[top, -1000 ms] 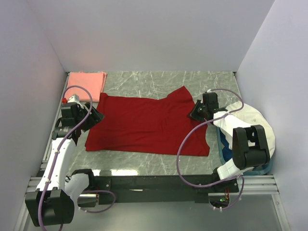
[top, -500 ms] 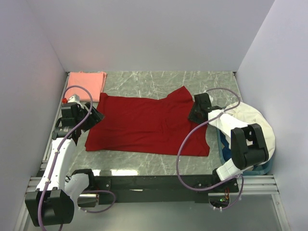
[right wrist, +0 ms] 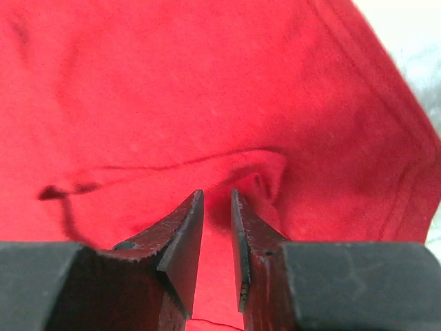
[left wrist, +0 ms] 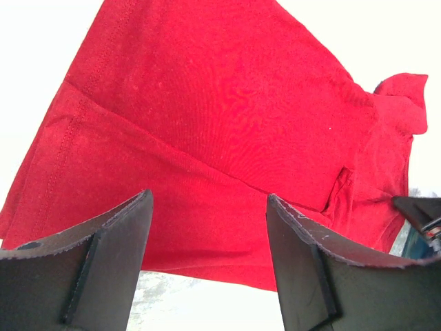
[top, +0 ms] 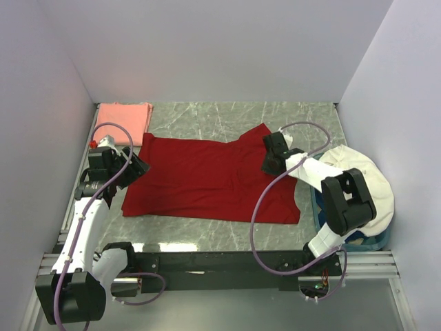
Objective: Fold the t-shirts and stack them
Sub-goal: Fold the tshirt
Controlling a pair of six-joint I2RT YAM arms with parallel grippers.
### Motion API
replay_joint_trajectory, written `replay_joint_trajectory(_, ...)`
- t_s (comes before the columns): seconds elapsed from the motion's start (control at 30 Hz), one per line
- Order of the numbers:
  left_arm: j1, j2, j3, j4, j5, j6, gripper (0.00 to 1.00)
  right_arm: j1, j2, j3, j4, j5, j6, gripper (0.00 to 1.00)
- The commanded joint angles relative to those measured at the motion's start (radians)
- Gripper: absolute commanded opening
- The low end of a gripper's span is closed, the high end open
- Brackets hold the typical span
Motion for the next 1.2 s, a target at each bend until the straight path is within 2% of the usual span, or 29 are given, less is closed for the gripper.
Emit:
replay_joint_trajectory(0.0, -0.004, 0.001, 0.004, 0.012, -0.003, 0.015, 0.72, -0.001, -0.015, -0.051, 0.017, 0.004, 0.016, 0.3)
replay_joint_trajectory(0.37, -0.004, 0.001, 0.006, 0.011, -0.003, 0.017, 0.72, -0.001, -0.024, -0.095, 0.054, -0.023, 0.027, 0.31)
replay_joint_trajectory(0.83, -0.006, 0.001, 0.006, 0.008, -0.005, 0.017, 0.73, -0.006, 0.016, 0.031, -0.02, 0.093, -0.003, 0.36)
replay_joint_trajectory(1.17, -0.006, 0.0, 0.006, 0.008, -0.005, 0.017, 0.73, -0.014, 0.089, 0.068, -0.023, 0.08, -0.02, 0.39)
